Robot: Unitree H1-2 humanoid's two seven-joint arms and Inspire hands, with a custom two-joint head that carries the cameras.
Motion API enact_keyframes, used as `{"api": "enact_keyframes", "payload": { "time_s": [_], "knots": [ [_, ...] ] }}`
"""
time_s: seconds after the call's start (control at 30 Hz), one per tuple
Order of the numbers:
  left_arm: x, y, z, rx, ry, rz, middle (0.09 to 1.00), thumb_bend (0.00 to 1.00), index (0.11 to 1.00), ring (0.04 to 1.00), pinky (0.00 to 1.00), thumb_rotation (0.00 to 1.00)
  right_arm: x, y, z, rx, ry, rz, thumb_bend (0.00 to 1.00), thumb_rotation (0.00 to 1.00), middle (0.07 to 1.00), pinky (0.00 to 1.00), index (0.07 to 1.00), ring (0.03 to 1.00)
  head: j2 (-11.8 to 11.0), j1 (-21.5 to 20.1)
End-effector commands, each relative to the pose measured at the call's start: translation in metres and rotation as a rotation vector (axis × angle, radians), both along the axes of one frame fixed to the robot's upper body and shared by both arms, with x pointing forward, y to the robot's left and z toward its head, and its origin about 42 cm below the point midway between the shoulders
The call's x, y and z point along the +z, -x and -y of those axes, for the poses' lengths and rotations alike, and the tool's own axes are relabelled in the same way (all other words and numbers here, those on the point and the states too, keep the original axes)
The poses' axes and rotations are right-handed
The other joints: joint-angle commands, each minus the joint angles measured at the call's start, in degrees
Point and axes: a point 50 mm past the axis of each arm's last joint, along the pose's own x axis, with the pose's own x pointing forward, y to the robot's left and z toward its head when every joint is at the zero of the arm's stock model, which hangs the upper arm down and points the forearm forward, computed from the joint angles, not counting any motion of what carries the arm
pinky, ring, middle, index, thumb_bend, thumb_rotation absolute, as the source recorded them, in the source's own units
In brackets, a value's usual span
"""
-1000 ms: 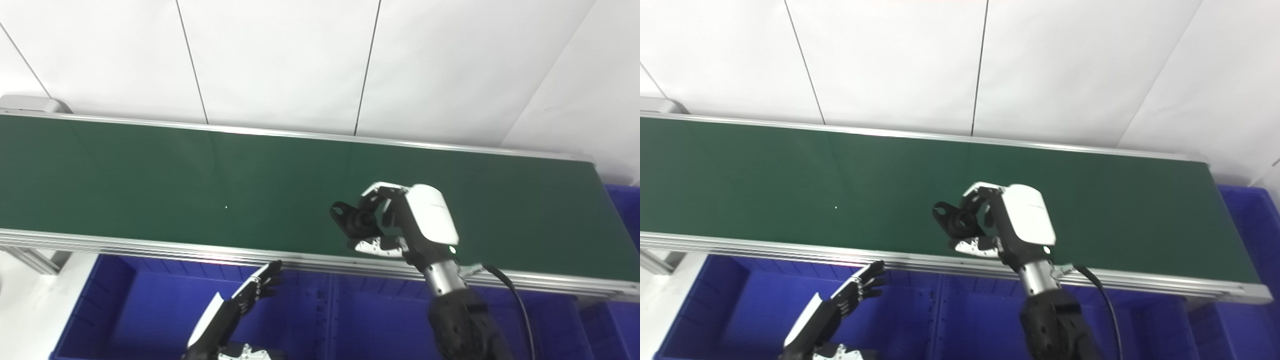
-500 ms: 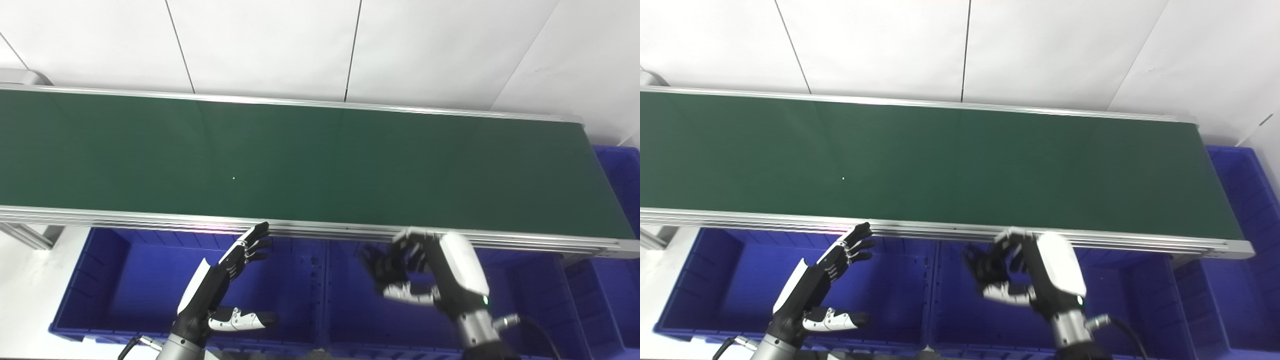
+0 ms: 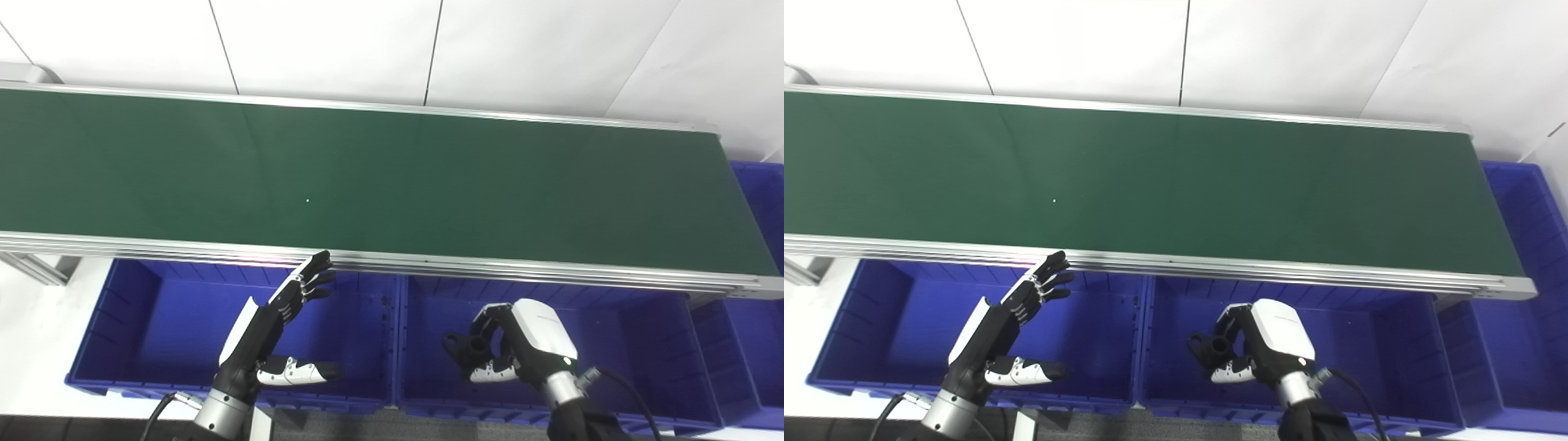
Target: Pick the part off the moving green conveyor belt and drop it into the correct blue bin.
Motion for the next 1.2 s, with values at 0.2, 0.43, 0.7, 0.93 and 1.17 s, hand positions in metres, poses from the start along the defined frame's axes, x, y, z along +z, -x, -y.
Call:
{"api": "enact_keyframes", "payload": {
  "time_s": [0.2,0.43,0.7,0.93,1.17],
  "knots": [
    [0.004,-0.002,-0.001,-0.001,0.011,0.037,0.924,0.89,0.928,0.876,0.82,0.48,0.008,0.000,-0.005,0.018,-0.011,0.040,0.68,0.28,0.910,0.80,0.896,0.883,-1.64,-0.57],
    [0.004,0.000,-0.006,0.037,0.021,0.034,0.915,0.89,0.917,0.881,0.81,0.46,0.022,0.028,-0.006,-0.049,-0.218,0.179,0.72,0.26,1.000,0.92,0.999,0.993,-2.94,-2.15],
    [0.008,-0.002,-0.009,0.035,0.017,0.047,0.930,0.84,0.922,0.900,0.84,0.45,0.030,0.071,-0.008,-0.088,-0.512,0.225,0.75,0.44,1.000,0.85,1.000,0.998,-4.96,-2.37],
    [0.002,-0.013,-0.005,0.025,0.013,0.041,0.939,0.82,0.936,0.902,0.84,0.44,0.021,0.087,-0.002,-0.133,-0.809,0.262,0.73,0.43,1.000,0.93,1.000,0.973,-7.08,-1.87],
    [-0.010,-0.011,-0.004,0.040,0.031,-0.006,0.945,0.80,0.936,0.913,0.86,0.42,0.009,0.083,0.003,-0.119,-0.896,0.236,0.78,0.43,0.978,0.91,0.992,0.959,-8.96,-1.35]
  ]
}}
